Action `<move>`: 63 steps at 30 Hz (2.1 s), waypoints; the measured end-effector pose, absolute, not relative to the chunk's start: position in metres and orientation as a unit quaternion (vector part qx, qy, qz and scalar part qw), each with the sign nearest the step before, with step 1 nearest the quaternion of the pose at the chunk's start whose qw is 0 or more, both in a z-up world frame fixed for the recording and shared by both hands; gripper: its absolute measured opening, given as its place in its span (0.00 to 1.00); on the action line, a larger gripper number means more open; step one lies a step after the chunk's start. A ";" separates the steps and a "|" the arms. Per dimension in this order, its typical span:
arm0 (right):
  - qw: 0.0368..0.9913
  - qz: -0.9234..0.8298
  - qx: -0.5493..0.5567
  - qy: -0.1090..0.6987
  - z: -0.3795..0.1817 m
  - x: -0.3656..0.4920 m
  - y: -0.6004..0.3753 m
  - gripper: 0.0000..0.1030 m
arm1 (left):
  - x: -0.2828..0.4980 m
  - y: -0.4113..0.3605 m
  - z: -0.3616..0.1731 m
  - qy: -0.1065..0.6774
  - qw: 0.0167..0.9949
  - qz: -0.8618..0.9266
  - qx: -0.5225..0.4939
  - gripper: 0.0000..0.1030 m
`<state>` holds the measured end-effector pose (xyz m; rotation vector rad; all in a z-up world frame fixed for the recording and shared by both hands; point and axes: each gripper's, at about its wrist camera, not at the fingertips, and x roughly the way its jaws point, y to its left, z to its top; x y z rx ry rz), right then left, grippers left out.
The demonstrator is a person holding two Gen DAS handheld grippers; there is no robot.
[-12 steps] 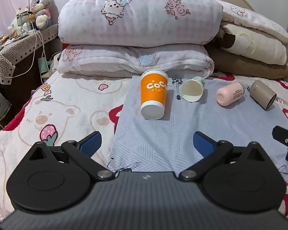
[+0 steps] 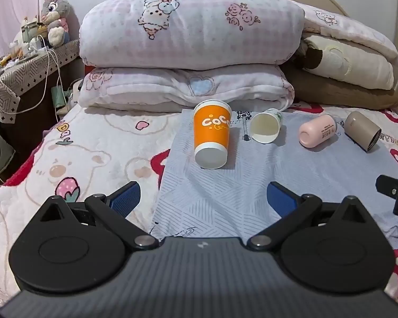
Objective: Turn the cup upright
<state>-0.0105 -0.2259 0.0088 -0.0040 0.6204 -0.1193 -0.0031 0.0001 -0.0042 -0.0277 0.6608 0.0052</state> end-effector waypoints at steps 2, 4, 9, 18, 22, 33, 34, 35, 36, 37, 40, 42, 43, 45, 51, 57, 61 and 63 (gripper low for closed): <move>0.950 -0.056 -0.002 0.307 0.009 -0.011 -0.225 1.00 | -0.002 0.000 -0.005 0.329 0.944 0.003 -0.019 1.00; 0.950 -0.055 -0.003 0.308 0.009 -0.012 -0.225 1.00 | -0.001 0.001 -0.007 0.335 0.942 0.005 -0.025 1.00; 0.949 -0.052 -0.008 0.312 0.007 -0.011 -0.224 1.00 | 0.003 0.007 -0.009 0.348 0.937 0.004 -0.032 1.00; 0.947 -0.053 -0.011 0.318 0.004 -0.009 -0.221 1.00 | 0.003 0.007 -0.011 0.353 0.935 0.003 -0.029 1.00; 0.947 -0.053 -0.011 0.318 0.003 -0.009 -0.221 1.00 | 0.003 0.007 -0.014 0.357 0.934 0.005 -0.032 1.00; 0.946 -0.053 -0.014 0.320 0.002 -0.009 -0.220 1.00 | 0.005 0.006 -0.015 0.367 0.930 0.011 -0.029 1.00; 0.946 -0.053 -0.015 0.320 0.002 -0.009 -0.220 1.00 | 0.005 0.006 -0.015 0.368 0.929 0.011 -0.029 1.00; 0.946 -0.053 -0.016 0.320 0.001 -0.009 -0.220 1.00 | 0.005 0.007 -0.015 0.369 0.929 0.010 -0.030 1.00; 0.946 -0.053 -0.016 0.320 0.001 -0.009 -0.220 1.00 | 0.006 0.006 -0.015 0.370 0.928 0.009 -0.031 1.00; 0.946 -0.053 -0.016 0.320 0.001 -0.009 -0.220 1.00 | 0.006 0.006 -0.015 0.371 0.928 0.009 -0.031 1.00; 0.946 -0.053 -0.015 0.320 0.001 -0.009 -0.220 1.00 | 0.006 0.006 -0.015 0.371 0.928 0.010 -0.029 1.00; 0.946 -0.053 -0.015 0.321 0.000 -0.009 -0.220 1.00 | 0.007 0.005 -0.015 0.372 0.928 0.012 -0.027 1.00; 0.945 -0.053 -0.016 0.321 0.000 -0.009 -0.220 1.00 | 0.008 0.005 -0.015 0.373 0.927 0.013 -0.026 1.00; 0.945 -0.053 -0.016 0.322 0.000 -0.009 -0.220 1.00 | 0.008 0.005 -0.016 0.375 0.927 0.015 -0.024 1.00; 0.944 -0.052 -0.019 0.326 0.000 -0.009 -0.220 1.00 | 0.008 0.007 -0.016 0.379 0.925 0.021 -0.029 1.00; 0.943 -0.052 -0.021 0.329 0.001 -0.008 -0.220 1.00 | 0.008 0.007 -0.017 0.378 0.925 0.028 -0.023 1.00; 0.943 -0.052 -0.021 0.329 0.000 -0.008 -0.220 1.00 | 0.009 0.007 -0.018 0.382 0.924 0.026 -0.026 1.00; 0.942 -0.052 -0.022 0.330 0.000 -0.008 -0.220 1.00 | 0.009 0.008 -0.018 0.383 0.923 0.026 -0.027 1.00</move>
